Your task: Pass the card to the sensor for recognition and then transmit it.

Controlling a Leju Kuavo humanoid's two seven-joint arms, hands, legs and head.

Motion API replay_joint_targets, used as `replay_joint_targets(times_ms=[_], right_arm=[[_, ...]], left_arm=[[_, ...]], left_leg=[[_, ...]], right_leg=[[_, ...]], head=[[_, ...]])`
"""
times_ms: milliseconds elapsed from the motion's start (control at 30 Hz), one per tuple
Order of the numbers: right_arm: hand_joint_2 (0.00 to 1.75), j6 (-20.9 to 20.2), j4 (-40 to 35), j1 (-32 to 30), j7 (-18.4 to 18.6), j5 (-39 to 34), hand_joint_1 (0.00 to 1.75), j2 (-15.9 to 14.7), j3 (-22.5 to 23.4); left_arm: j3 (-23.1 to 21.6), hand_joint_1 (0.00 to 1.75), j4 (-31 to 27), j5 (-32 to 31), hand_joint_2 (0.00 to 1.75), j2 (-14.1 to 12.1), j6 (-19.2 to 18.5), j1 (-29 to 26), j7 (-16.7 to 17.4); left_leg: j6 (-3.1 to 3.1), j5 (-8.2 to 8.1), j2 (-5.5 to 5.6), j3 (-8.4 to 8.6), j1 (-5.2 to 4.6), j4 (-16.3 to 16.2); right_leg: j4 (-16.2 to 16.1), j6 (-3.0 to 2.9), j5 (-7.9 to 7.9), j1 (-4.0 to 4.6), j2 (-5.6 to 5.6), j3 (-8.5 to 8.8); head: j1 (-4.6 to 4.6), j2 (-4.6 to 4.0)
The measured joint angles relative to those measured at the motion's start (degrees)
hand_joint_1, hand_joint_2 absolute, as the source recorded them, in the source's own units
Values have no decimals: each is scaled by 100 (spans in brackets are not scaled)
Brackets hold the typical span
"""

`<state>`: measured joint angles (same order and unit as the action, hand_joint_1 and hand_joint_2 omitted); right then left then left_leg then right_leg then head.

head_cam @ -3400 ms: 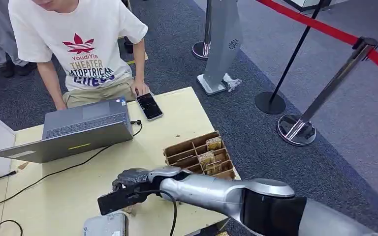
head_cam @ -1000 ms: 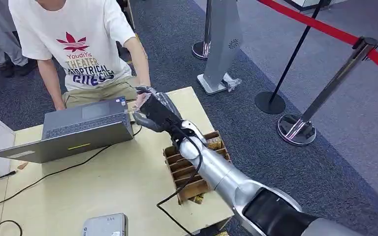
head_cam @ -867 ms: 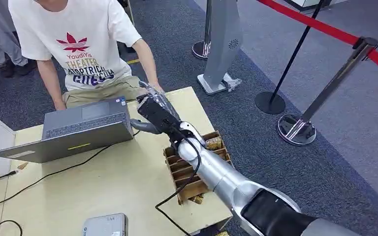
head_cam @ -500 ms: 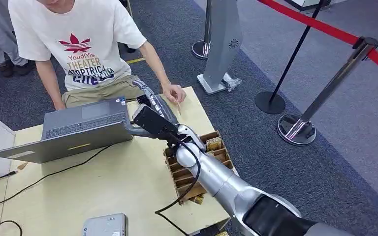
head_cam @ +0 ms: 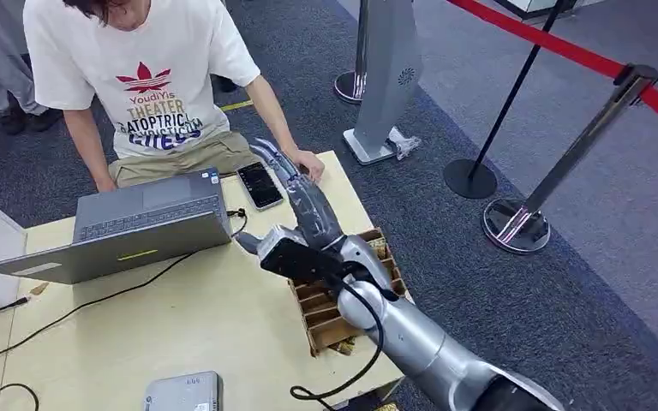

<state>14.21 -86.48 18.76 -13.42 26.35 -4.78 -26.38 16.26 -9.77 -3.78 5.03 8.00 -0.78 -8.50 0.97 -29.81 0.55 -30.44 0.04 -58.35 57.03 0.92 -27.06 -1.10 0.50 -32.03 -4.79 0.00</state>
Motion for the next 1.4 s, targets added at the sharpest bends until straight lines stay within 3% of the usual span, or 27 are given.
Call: replay_joint_targets(times_ms=[100, 167, 233, 267, 333, 467, 567, 667, 700, 767, 933, 967, 1033, 1133, 1200, 1400], right_arm=[[175, 70, -180, -254, 101, 250, 10, -143, -2], [175, 94, -263, -382, 147, 368, 45, -219, 0], [175, 120, -322, -486, 184, 433, 51, -291, 7], [175, 129, -342, -528, 190, 449, 66, -330, 11], [175, 136, -353, -587, 204, 455, 68, -400, 28], [175, 177, -353, -742, 230, 477, 96, -575, 111], [175, 214, -352, -879, 252, 560, 98, -669, 144], [175, 230, -396, -1067, 310, 680, 86, -733, 186], [175, 230, -409, -1127, 322, 706, 108, -744, 207], [175, 236, -433, -1223, 348, 794, 126, -774, 234], [175, 324, -446, -1432, 416, 1061, 126, -873, 269], [175, 352, -449, -1474, 440, 1148, 115, -883, 280], [175, 402, -470, -1552, 505, 1299, 124, -910, 299], [175, 440, -514, -1691, 608, 1439, 122, -953, 319], [175, 448, -551, -1795, 671, 1535, 103, -969, 343], [175, 485, -650, -2023, 746, 1607, 77, -1019, 393]], left_arm=[[33, 0, 0, 0, 0, 20, -11, -1, -9], [59, 0, 0, 0, 0, 26, -11, 0, -18], [72, 0, 0, 0, 0, 29, -11, 1, -18], [79, 0, 0, 0, 0, 29, -11, 1, -18], [85, 0, 0, -2, 0, 29, -13, 1, -18], [87, 0, 0, -20, 0, 31, -15, -1, -18], [90, 0, 0, -37, 0, 31, -17, 1, -18], [90, 0, 0, -46, 0, 37, -20, -1, -9], [90, 0, 0, -50, 0, 39, -20, 0, -7], [90, 0, 0, -59, 0, 48, -20, 3, -7], [90, 0, 0, -103, 0, 55, -15, 2, -9], [90, 0, 0, -107, 0, 55, -15, 3, -9], [90, 0, 0, -129, 0, 55, -15, 2, -9], [90, 0, 0, -155, 0, 53, -20, 2, -13], [90, 0, 0, -175, 0, 53, -20, 2, -13], [90, 0, 0, -205, 0, 53, -31, 3, -18]], left_leg=[[0, 0, 0, 0, 0, 0], [0, 0, -1, 0, 0, 0], [0, 0, -1, 1, 0, 0], [0, 0, -1, 1, 0, 0], [0, 0, -1, 2, 0, 0], [0, 0, -1, 0, 0, 0], [0, 0, -1, 1, 0, 0], [-1, -1, 0, -2, 0, 0], [-1, -2, 0, -2, 0, 0], [-1, -2, -1, -2, 0, 0], [-1, -2, -1, -1, 0, 0], [-1, -2, -1, -1, 0, 0], [-1, -2, -1, -1, 0, 0], [-1, -2, -1, -2, 0, 0], [-1, -2, -1, -2, 0, 0], [2, -4, -1, -3, 0, 0]], right_leg=[[0, 0, 0, 0, 0, 0], [0, 0, 0, 0, 0, 0], [0, 0, 0, 0, 0, 0], [0, 0, 0, 0, 0, -1], [0, 0, 0, 0, 1, 0], [0, 0, 0, 0, 0, 0], [0, 0, 0, 0, 1, 0], [-1, 2, -2, 0, -1, -1], [0, 2, -2, 0, 0, -1], [-1, 2, -3, 0, 0, -2], [-1, 2, -2, 0, 0, -2], [-1, 2, -2, 0, 0, -2], [-1, 2, -2, 0, 0, -2], [-1, 2, -3, 0, 0, -2], [-1, 2, -3, 0, 0, -2], [-1, 4, -4, 0, 1, -3]], head=[[0, 0], [0, 0], [0, 0], [0, 0], [0, 0], [0, 0], [0, 0], [0, 0], [0, 0], [0, 0], [0, 0], [0, 0], [0, 0], [0, 0], [0, 0], [0, 0]])
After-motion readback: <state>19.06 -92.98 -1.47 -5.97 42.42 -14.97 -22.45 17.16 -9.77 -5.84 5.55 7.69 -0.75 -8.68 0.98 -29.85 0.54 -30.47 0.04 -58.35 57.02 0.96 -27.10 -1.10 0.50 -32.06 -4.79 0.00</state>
